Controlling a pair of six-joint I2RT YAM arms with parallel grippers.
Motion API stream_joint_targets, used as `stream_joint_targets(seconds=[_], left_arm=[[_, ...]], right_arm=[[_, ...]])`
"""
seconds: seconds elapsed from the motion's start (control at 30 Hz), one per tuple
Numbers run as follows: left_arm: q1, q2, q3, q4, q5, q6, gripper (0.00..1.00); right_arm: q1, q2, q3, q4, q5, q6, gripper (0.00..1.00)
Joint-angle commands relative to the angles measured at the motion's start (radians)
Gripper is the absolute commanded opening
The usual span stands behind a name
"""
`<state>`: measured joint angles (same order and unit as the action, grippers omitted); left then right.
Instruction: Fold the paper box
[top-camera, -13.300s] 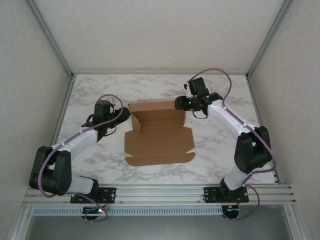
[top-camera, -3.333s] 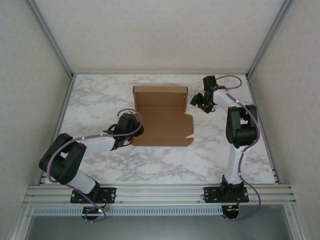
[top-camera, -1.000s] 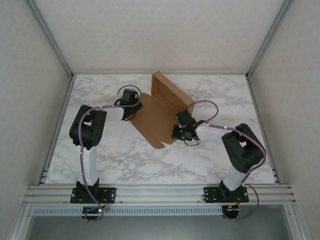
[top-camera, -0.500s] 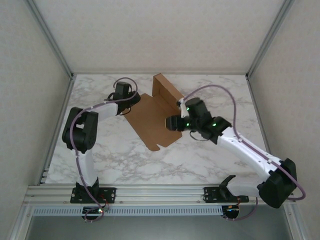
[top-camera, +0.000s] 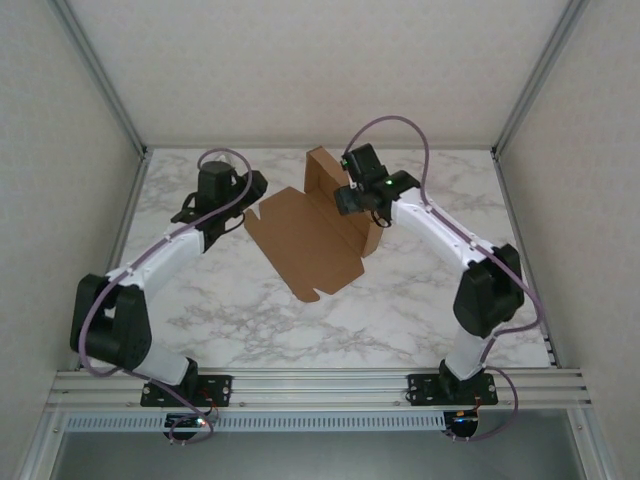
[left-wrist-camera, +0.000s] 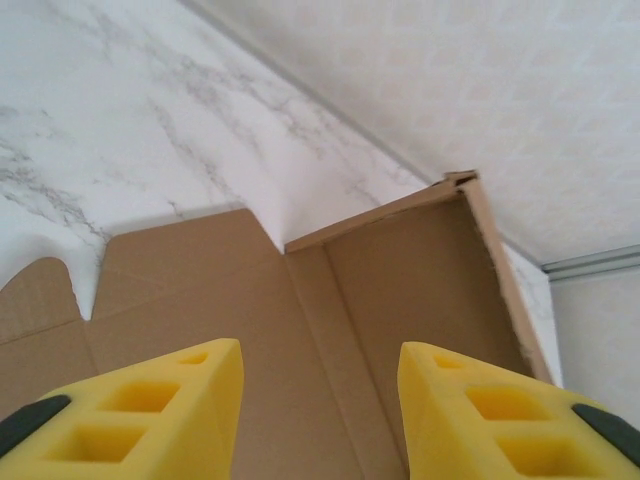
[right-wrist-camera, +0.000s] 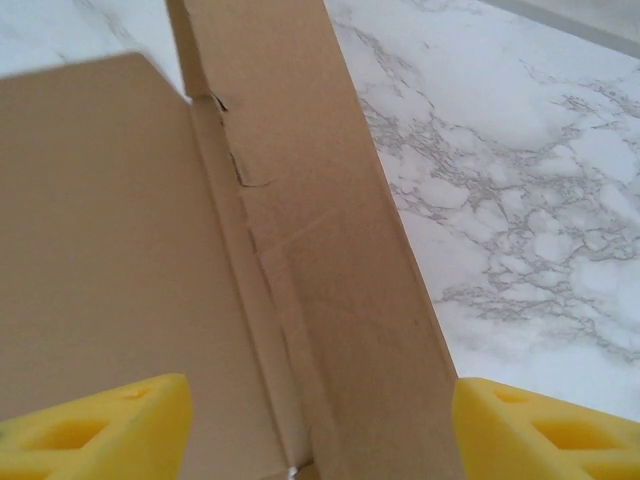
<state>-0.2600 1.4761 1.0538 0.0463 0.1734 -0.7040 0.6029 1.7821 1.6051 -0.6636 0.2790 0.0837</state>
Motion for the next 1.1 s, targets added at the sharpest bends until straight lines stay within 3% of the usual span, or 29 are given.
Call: stream_joint_targets(seconds=[0.0, 0.13, 0.27, 0.37, 0.83, 1.07], left_arm=[[-0.003, -0.065, -0.047, -0.055, -0.023, 0.017, 0.46], [-0.002, -0.124, -0.081, -0.056, -0.027, 0.011, 0.46], [-0.003, -0.144, -0.082, -0.058, -0.012, 0.004, 0.47], [-0.004, -0.155, -0.071, -0.064, -0.011, 0.003, 0.47], [-0.017, -0.252, 0.132, -0.143, 0.002, 0.037, 0.51], [-0.017, -0.305, 0.249, -0.17, -0.109, 0.115, 0.58]], right_arm=[[0.008, 0.042, 0.06, -0.062, 0.106, -0.059, 0.67], [0.005, 0.097, 0.084, -0.065, 0.148, -0.069, 0.58], [-0.019, 0.142, 0.102, -0.081, 0.116, -0.041, 0.44], [-0.051, 0.164, 0.108, -0.09, 0.074, -0.004, 0.4], [-0.15, 0.201, 0.035, -0.074, -0.023, 0.103, 0.39], [-0.129, 0.045, -0.34, 0.165, -0.248, 0.365, 0.47]])
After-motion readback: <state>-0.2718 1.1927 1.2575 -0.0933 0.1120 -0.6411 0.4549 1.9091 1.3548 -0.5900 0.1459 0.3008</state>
